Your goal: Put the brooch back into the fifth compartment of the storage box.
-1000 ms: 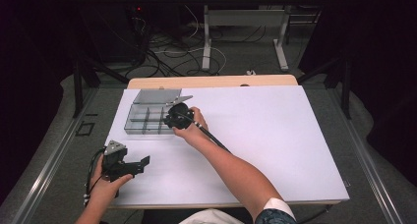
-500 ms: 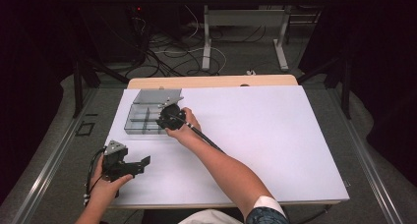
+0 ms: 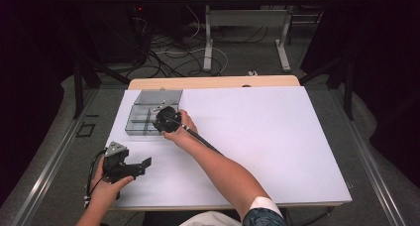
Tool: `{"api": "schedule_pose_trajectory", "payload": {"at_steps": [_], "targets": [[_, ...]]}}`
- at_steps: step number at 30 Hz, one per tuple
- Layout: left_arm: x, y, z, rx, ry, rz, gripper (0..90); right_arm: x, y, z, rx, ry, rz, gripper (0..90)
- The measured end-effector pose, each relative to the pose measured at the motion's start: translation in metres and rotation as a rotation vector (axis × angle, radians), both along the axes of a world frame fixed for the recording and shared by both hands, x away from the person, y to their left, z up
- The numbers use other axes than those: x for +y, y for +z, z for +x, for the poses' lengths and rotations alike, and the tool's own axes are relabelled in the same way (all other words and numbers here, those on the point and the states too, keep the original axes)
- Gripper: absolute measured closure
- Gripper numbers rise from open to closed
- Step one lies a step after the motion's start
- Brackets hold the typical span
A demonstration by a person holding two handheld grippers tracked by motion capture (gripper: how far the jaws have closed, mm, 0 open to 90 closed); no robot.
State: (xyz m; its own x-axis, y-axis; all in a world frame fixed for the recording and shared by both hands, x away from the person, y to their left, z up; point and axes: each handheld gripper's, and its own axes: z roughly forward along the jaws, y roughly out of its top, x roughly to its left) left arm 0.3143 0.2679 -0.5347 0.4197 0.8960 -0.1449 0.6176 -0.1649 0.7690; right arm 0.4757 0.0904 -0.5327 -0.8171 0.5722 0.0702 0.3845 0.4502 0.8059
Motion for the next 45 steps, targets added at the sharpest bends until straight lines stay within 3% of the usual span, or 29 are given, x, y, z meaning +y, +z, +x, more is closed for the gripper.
{"api": "schedule_pose_trajectory", "payload": {"at_steps": [10, 18, 22, 23, 24, 29, 37, 41, 42, 43, 45], "targets": [[0.001, 0.000, 0.000, 0.004, -0.005, 0.004, 3.2, 0.002, -0.006, 0.002, 0.007, -0.001, -0.008, 76.9], [0.000, 0.000, 0.000, -0.003, 0.001, -0.001, 3.2, 0.000, -0.004, 0.002, 0.006, -0.014, 0.015, 65.4], [0.000, -0.001, 0.000, -0.004, 0.000, 0.000, 3.2, -0.003, -0.001, 0.001, 0.008, -0.016, -0.003, 58.5], [0.000, 0.000, 0.000, -0.004, 0.001, 0.000, 3.2, -0.005, 0.001, 0.001, 0.027, -0.017, -0.016, 57.3], [0.001, 0.000, 0.000, 0.001, -0.002, 0.003, 3.2, -0.005, 0.001, 0.001, 0.015, -0.021, -0.006, 56.1], [-0.001, -0.001, 0.001, -0.003, 0.000, -0.001, 3.2, -0.012, 0.005, -0.001, 0.019, -0.001, -0.048, 50.0], [-0.002, -0.001, 0.001, 0.001, 0.000, 0.004, 3.2, -0.026, 0.010, -0.013, 0.023, -0.001, -0.052, 45.5], [-0.001, -0.001, 0.000, 0.010, -0.004, 0.009, 3.2, -0.036, 0.015, -0.018, -0.023, 0.012, -0.044, 44.6], [-0.001, -0.001, 0.000, 0.009, -0.003, 0.009, 3.2, -0.039, 0.018, -0.021, -0.004, 0.007, -0.048, 44.1], [-0.002, -0.001, 0.000, 0.005, -0.001, 0.007, 3.2, -0.042, 0.019, -0.022, -0.033, 0.015, -0.049, 43.7], [-0.001, -0.001, 0.000, 0.009, -0.003, 0.010, 3.2, -0.047, 0.023, -0.027, -0.027, 0.012, -0.043, 42.7]]}}
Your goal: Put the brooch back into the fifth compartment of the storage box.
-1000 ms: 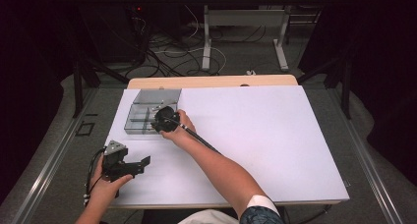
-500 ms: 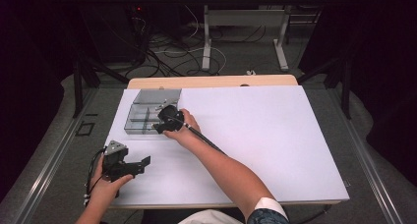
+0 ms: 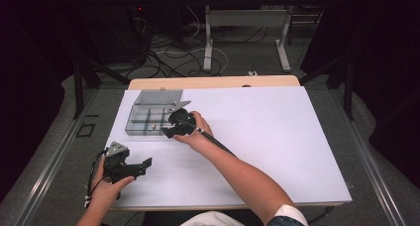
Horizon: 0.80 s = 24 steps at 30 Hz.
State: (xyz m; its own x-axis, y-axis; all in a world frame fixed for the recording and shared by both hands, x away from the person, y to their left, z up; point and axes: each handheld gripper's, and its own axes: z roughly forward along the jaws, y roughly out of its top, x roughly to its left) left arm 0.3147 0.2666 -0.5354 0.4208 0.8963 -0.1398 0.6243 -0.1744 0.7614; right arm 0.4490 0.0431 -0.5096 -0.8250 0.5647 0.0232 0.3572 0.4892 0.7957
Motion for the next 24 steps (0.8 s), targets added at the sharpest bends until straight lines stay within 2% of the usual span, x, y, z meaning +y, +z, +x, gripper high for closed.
{"api": "schedule_pose_trajectory", "payload": {"at_steps": [5, 6, 7, 10, 11, 12, 19, 20, 24], "targets": [[0.000, -0.001, 0.000, -0.007, 0.000, 0.004, 3.2, -0.015, 0.006, -0.009, -0.031, 0.013, 0.018, 39.4], [0.000, -0.001, 0.000, -0.007, 0.001, 0.003, 3.2, -0.018, 0.007, -0.012, -0.021, 0.007, 0.015, 39.3], [0.001, 0.000, 0.000, 0.003, -0.004, 0.010, 3.2, -0.021, 0.007, -0.013, -0.042, 0.011, 0.024, 39.1], [0.001, 0.000, 0.000, 0.003, -0.004, 0.011, 3.2, -0.032, 0.009, -0.020, -0.049, 0.012, 0.017, 38.5], [0.001, 0.000, 0.000, 0.004, -0.003, 0.011, 3.2, -0.036, 0.011, -0.022, -0.042, 0.010, 0.000, 38.4], [0.001, 0.000, 0.000, 0.004, -0.003, 0.011, 3.2, -0.040, 0.011, -0.024, -0.055, 0.010, 0.014, 38.4], [-0.001, -0.001, 0.000, -0.007, 0.010, 0.005, 3.2, -0.070, 0.016, -0.036, -0.055, 0.007, 0.047, 38.0], [-0.001, -0.002, 0.000, -0.007, 0.011, 0.005, 3.2, -0.075, 0.017, -0.038, -0.047, 0.008, 0.039, 38.0], [-0.001, -0.001, 0.000, -0.003, 0.006, 0.007, 3.2, -0.092, 0.018, -0.044, -0.045, -0.017, 0.057, 37.9]]}}
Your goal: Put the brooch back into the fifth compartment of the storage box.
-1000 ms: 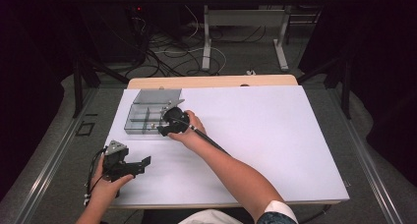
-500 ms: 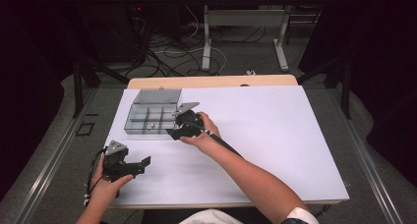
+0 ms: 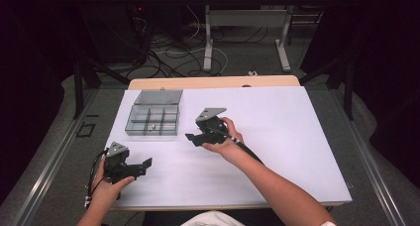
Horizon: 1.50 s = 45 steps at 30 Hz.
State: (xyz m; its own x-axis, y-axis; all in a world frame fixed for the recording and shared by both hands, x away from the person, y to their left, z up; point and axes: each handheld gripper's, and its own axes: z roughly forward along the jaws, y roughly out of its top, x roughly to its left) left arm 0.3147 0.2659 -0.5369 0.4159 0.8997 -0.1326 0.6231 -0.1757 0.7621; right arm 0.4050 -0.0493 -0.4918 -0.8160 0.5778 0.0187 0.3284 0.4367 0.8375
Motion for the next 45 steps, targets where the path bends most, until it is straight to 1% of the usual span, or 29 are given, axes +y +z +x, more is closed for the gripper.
{"api": "schedule_pose_trajectory", "payload": {"at_steps": [2, 3, 5, 6, 7, 9, 11, 14, 15, 18, 19, 22, 25, 26, 31, 35, 37, 39, 40, 41, 42, 44, 45], "targets": [[0.000, 0.000, 0.000, 0.004, 0.001, 0.001, 3.2, -0.008, 0.001, -0.003, 0.009, -0.008, 0.006, 37.9], [0.000, 0.000, 0.000, 0.004, 0.001, 0.001, 3.2, -0.012, 0.002, -0.006, 0.010, -0.011, -0.003, 37.9], [0.000, 0.000, 0.000, 0.004, 0.003, 0.001, 3.2, -0.020, 0.001, -0.009, -0.016, -0.020, 0.007, 37.7], [0.000, 0.000, 0.000, 0.005, 0.003, 0.001, 3.2, -0.024, 0.002, -0.012, -0.014, -0.026, -0.001, 37.4], [0.000, 0.000, 0.000, 0.005, 0.003, 0.002, 3.2, -0.028, 0.002, -0.013, -0.024, -0.035, 0.002, 37.0], [0.000, 0.000, 0.000, 0.005, 0.004, 0.002, 3.2, -0.036, 0.002, -0.017, -0.020, -0.048, 0.009, 35.7], [0.000, 0.000, 0.000, 0.002, 0.003, 0.001, 3.2, -0.045, 0.002, -0.021, -0.026, -0.060, 0.023, 34.4], [0.000, -0.001, 0.000, 0.000, 0.009, -0.001, 3.2, -0.058, 0.000, -0.026, -0.019, -0.088, 0.026, 28.3], [0.000, -0.001, 0.000, -0.001, 0.009, -0.002, 3.2, -0.063, 0.000, -0.028, -0.010, -0.091, 0.024, 27.0], [0.000, 0.000, 0.000, 0.004, 0.006, 0.003, 3.2, -0.076, -0.002, -0.033, -0.002, -0.118, 0.042, 24.4], [0.000, 0.000, 0.000, 0.005, 0.008, 0.003, 3.2, -0.080, -0.003, -0.034, 0.002, -0.124, 0.041, 22.2], [-0.001, 0.000, 0.000, 0.009, 0.004, 0.006, 3.2, -0.091, -0.004, -0.038, -0.001, -0.147, 0.035, 15.3], [-0.001, -0.001, 0.000, 0.001, 0.008, 0.005, 3.2, -0.103, -0.007, -0.042, -0.008, -0.178, 0.036, 14.2], [-0.002, -0.001, 0.000, 0.004, 0.009, 0.006, 3.2, -0.107, -0.008, -0.042, -0.012, -0.186, 0.040, 13.1], [-0.001, -0.001, 0.000, 0.006, 0.006, 0.005, 3.2, -0.126, -0.014, -0.046, 0.003, -0.232, 0.048, 4.2], [0.000, -0.001, 0.000, 0.008, 0.010, 0.005, 3.2, -0.139, -0.020, -0.050, 0.009, -0.262, 0.032, 0.3], [-0.001, -0.001, 0.000, 0.008, 0.010, 0.005, 3.2, -0.145, -0.023, -0.051, 0.013, -0.273, 0.018, 0.0], [-0.001, -0.001, 0.000, 0.007, 0.009, 0.005, 3.2, -0.150, -0.028, -0.052, 0.005, -0.289, 0.008, 0.0], [-0.001, -0.001, -0.001, 0.011, 0.010, 0.006, 3.2, -0.152, -0.030, -0.052, 0.009, -0.298, 0.008, 0.0], [-0.001, -0.001, 0.000, 0.003, 0.013, 0.004, 3.2, -0.155, -0.032, -0.052, 0.012, -0.306, 0.010, 0.0], [-0.001, -0.001, 0.000, 0.005, 0.013, 0.007, 3.2, -0.157, -0.033, -0.052, 0.015, -0.310, 0.008, 0.0], [-0.001, -0.001, 0.000, 0.004, 0.011, 0.008, 3.2, -0.161, -0.036, -0.051, 0.013, -0.326, 0.019, 0.0], [-0.001, -0.001, 0.000, 0.004, 0.011, 0.008, 3.2, -0.163, -0.038, -0.051, 0.022, -0.341, 0.028, 0.0]]}}
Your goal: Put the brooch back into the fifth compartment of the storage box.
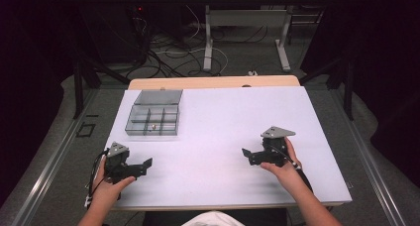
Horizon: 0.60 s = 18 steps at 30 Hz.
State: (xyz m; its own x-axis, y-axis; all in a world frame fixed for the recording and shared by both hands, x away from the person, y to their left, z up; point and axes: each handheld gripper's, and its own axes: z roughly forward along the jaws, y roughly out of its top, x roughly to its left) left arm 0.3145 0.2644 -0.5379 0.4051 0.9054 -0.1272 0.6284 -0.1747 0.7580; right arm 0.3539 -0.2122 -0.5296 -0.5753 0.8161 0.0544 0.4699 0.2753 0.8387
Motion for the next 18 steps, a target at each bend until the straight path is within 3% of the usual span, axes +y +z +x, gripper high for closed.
{"api": "schedule_pose_trajectory", "payload": {"at_steps": [4, 15, 18], "targets": [[0.001, 0.000, 0.000, 0.008, -0.005, 0.001, 3.2, -0.007, -0.005, 0.003, 0.017, -0.033, 0.029, 0.0], [0.002, 0.001, 0.000, 0.004, 0.000, 0.005, 3.2, -0.026, -0.014, 0.008, 0.010, -0.107, -0.005, 0.0], [0.002, 0.001, 0.000, 0.001, -0.004, 0.008, 3.2, -0.030, -0.017, 0.008, 0.023, -0.126, 0.023, 0.0]]}}
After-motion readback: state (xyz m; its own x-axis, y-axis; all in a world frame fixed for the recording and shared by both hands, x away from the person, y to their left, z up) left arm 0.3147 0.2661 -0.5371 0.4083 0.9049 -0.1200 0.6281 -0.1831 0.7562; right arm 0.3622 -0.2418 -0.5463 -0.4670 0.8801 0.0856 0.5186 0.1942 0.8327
